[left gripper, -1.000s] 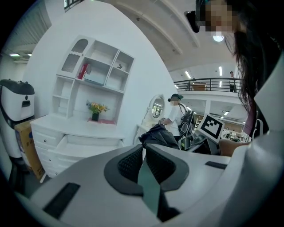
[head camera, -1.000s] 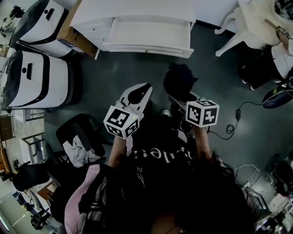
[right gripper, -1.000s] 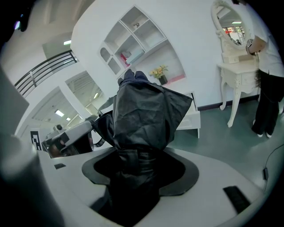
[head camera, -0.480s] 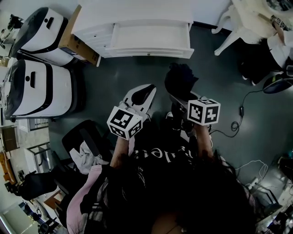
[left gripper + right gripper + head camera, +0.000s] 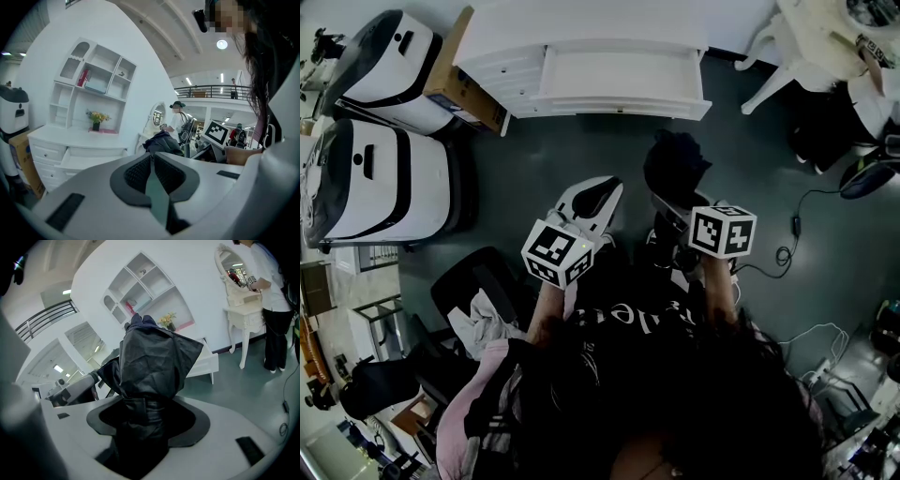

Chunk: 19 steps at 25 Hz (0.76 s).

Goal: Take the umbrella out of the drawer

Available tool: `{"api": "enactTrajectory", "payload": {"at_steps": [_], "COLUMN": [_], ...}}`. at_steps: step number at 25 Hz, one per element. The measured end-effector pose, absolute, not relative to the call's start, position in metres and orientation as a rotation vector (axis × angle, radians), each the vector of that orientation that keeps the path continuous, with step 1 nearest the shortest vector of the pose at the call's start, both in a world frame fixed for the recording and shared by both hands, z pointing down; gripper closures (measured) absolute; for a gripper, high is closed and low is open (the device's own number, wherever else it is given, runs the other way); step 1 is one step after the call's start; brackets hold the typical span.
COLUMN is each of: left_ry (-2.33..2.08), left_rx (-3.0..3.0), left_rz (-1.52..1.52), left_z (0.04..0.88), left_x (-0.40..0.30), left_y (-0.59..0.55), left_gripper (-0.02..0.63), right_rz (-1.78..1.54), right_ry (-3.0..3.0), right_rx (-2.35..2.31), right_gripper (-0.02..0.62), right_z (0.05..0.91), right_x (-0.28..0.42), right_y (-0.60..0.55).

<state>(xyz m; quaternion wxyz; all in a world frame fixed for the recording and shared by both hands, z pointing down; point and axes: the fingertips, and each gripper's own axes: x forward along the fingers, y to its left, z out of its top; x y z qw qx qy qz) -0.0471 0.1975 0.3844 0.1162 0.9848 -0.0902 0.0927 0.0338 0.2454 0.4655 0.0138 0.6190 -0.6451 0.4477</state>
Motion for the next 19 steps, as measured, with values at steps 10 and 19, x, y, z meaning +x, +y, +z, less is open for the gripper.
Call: {"api": "enactTrajectory", "payload": {"at_steps": [10,19], "left_ry": [-0.246,-0.232], "left_rx": [2.878,2.885], "left_rz": [0.266,0.254], "left_z": [0.389,0.385], "left_x": [-0.082,-0.102], "left_y": [0.182,0.172], "left_gripper": [0.580,0.580], "right_rz": [1.402,1.399], "right_ry": [-1.985,-1.976], "right_rx": [1.954,1.964], "right_gripper": [0.316,0.316], "right_z": [0.468,0.466], "right_x": [0.001,-0.020], "right_y": [0.232,0.225]}}
